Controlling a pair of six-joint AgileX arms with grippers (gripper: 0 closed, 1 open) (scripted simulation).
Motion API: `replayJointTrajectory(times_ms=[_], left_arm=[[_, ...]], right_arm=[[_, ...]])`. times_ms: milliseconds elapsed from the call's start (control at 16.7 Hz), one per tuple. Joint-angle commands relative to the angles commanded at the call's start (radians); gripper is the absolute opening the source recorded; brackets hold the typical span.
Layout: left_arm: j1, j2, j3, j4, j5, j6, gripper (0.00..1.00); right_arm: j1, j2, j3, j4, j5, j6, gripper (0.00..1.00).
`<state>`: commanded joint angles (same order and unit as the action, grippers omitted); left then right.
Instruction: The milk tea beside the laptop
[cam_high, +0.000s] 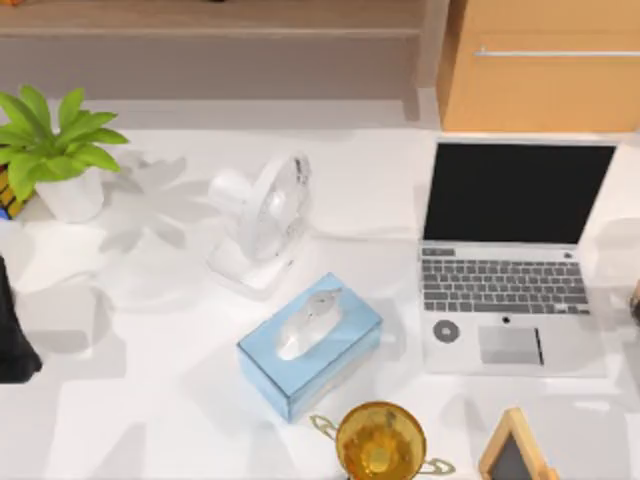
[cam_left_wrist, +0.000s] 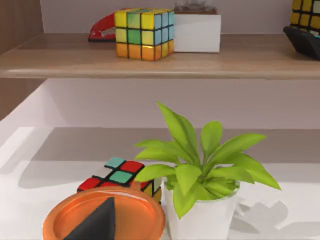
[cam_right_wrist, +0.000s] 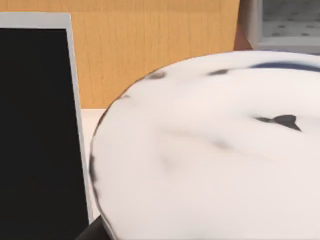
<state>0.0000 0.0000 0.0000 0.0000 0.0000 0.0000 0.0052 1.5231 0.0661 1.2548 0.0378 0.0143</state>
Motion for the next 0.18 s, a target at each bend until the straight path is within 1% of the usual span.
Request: replayJointTrajectory(times_ms=[180], left_arm=[[0.0, 0.0, 0.0, 0.0, 0.0, 0.0, 1.0]], right_arm=[[0.0, 0.0, 0.0, 0.0, 0.0, 0.0, 1.0]])
